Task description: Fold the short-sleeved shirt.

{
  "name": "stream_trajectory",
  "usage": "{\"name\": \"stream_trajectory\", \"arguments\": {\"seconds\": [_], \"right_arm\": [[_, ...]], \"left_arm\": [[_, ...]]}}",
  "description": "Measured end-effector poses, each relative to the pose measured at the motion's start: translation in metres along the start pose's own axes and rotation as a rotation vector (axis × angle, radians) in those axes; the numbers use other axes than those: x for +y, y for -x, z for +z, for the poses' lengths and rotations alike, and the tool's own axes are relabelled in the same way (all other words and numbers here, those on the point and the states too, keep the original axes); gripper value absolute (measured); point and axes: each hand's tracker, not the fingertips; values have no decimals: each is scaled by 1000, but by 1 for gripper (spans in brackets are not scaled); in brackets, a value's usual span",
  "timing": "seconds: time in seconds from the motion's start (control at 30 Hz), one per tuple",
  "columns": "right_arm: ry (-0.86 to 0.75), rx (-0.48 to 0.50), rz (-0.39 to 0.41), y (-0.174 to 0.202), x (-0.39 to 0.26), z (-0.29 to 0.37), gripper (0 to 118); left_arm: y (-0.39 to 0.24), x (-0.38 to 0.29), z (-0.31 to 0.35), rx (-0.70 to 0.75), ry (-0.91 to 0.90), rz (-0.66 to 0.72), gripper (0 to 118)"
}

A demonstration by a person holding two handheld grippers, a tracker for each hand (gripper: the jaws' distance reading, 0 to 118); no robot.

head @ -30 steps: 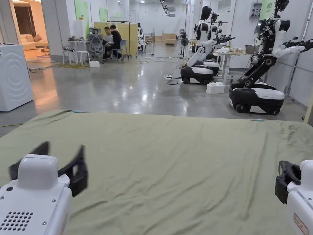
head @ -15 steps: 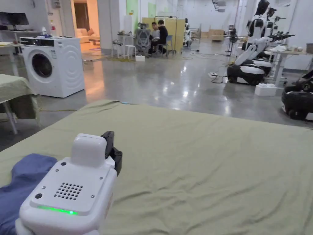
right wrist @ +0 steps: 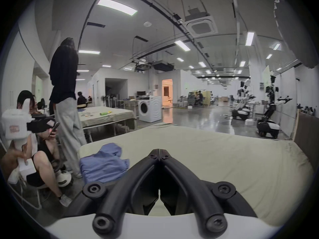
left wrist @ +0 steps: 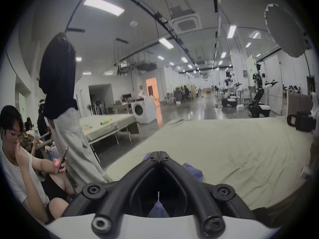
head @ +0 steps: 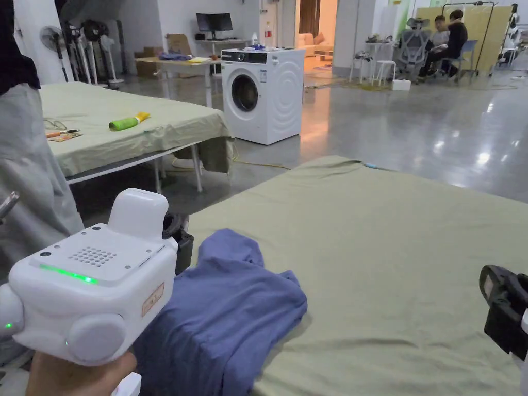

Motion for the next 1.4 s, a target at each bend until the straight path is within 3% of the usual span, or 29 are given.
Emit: {"name": "stream_trajectory", "arguments": {"seconds": [0.13,0.17,0.27,0.33,0.4,0.47,0.53,0.57,0.6,0.63,0.67,0.77,0.87,0.9,0.97,1.03,1.1,1.2,1.23,1.33,1.4], "right_arm": [[72,63,8,12,-13,-13,2],[92,79,17,15,-18,-15,2],[137,93,59,22,-28,-19,2],[169,95,70,23,-35,-20,2],[188,107,59,22,-40,-22,2],[201,105,66,20,-45,-23,2],[213,96,78,20,-49,-24,2],[220,95,83,19,-51,-25,2],[225,93,85,17,-52,-26,2],[229,90,87,16,-54,-28,2],[239,88,92,17,-55,-30,2],[255,79,100,14,-58,-33,2],[259,76,91,13,-60,-32,2],[262,75,89,12,-61,-33,2],[272,68,84,10,-62,-31,2],[279,62,80,6,-64,-28,2],[279,56,75,1,-65,-24,2],[271,36,49,-9,-63,-18,2],[268,37,40,-12,-63,-15,2],[258,15,24,-24,-63,-2,2],[250,-11,17,-33,-63,9,2]], "left_arm": [[-2,20,-67,-186,199,69,0],[-2,24,-101,-304,336,111,0],[-1,2,-216,-454,750,351,0],[-5,-37,-275,-367,977,465,0],[-14,-65,-306,-237,1098,406,0],[-26,-73,-314,-212,1058,263,0],[-28,-76,-319,-239,1034,280,0],[-28,-76,-325,-245,1029,293,6],[-29,-76,-330,-248,1014,278,59],[-33,-75,-331,-244,1014,210,103],[-36,-78,-334,-259,1032,149,113],[-45,-87,-336,-221,1010,23,113],[-48,-107,-342,-206,1046,3,111],[-48,-115,-346,-212,1066,13,103],[-47,-127,-346,-254,1111,133,74],[-50,-120,-334,-235,970,124,11],[-59,-115,-328,-355,921,-5,11],[-62,-113,-325,-352,929,30,11],[-59,-109,-325,-358,916,60,11],[-54,-88,-318,-477,812,335,11],[-64,-54,-303,-589,681,375,11]]}}
